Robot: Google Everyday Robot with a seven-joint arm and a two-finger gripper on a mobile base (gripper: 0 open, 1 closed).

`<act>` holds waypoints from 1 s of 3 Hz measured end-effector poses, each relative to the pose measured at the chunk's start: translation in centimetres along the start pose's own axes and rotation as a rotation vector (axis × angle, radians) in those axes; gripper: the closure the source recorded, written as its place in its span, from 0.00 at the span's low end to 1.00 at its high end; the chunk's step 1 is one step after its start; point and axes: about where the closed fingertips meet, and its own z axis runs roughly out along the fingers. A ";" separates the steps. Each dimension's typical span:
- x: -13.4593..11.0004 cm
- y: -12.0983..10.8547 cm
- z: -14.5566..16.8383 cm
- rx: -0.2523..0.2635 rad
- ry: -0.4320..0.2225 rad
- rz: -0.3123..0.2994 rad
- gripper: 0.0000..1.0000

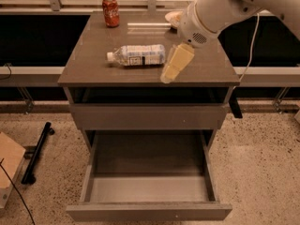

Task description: Place blue plastic bottle into middle drawer

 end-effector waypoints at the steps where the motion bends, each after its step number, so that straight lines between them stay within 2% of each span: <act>1: -0.8 -1.3 2.3 -0.013 -0.029 -0.008 0.00; 3: -0.7 -3.8 6.2 -0.057 -0.057 -0.001 0.00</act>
Offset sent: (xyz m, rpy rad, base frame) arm 0.0660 0.0304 -0.0302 0.0448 0.0360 0.0598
